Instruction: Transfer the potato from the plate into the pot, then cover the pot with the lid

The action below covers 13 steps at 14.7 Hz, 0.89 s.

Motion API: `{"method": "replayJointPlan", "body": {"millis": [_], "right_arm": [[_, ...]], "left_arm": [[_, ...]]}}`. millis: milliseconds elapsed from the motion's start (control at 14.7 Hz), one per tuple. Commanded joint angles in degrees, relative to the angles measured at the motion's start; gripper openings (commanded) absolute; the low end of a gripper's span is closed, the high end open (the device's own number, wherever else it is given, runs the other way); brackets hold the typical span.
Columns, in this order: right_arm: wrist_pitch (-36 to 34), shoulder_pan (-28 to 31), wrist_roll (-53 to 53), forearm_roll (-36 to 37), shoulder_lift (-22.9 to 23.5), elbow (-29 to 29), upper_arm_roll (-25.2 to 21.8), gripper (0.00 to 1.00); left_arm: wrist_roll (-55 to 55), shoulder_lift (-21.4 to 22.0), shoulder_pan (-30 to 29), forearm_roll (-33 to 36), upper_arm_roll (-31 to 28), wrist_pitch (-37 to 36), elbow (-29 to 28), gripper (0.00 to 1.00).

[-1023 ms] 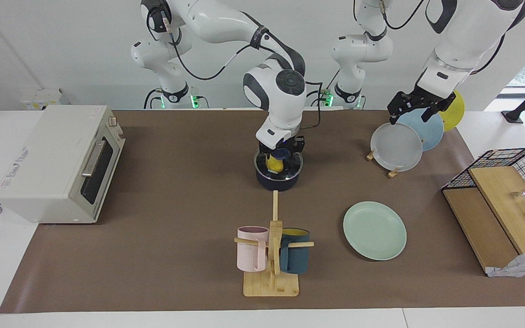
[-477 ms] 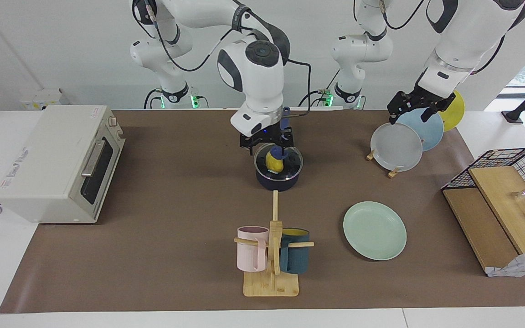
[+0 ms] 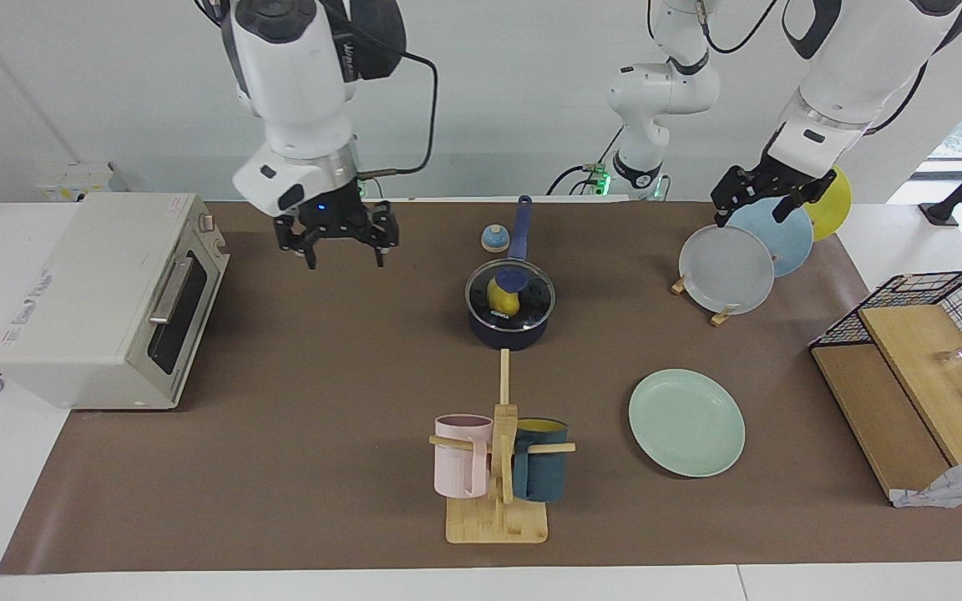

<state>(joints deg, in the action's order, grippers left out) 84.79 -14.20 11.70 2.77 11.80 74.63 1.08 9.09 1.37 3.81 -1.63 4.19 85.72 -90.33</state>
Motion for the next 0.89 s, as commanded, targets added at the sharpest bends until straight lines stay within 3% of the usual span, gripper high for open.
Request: {"method": "replayJointPlan", "body": {"millis": [0, 341, 614, 818], "right_arm": [[-2.88, 5.48, -7.63, 1.28, -3.53, 4.19, 1.03, 1.0], [-1.83, 9.8, -9.5, 0.92, -10.3, 14.92, 1.03, 1.0], [1.16, 10.68, -13.1, 0.66, -10.4, 15.55, 0.94, 1.0], [-0.58, 11.82, -13.19, 0.66, -11.35, 16.16, 0.86, 1.0]], "left_arm": [[-0.21, 1.97, -1.26, -0.74, 0.12, -0.2, -1.43, 1.0], [-0.12, 1.97, -0.65, -0.74, -0.06, 0.15, -1.51, 1.0], [-0.21, 2.14, -0.91, -0.74, 0.03, 0.24, -1.51, 1.0], [-0.3, 2.06, -1.0, -0.74, 0.03, 0.15, -1.43, 1.0]]}}
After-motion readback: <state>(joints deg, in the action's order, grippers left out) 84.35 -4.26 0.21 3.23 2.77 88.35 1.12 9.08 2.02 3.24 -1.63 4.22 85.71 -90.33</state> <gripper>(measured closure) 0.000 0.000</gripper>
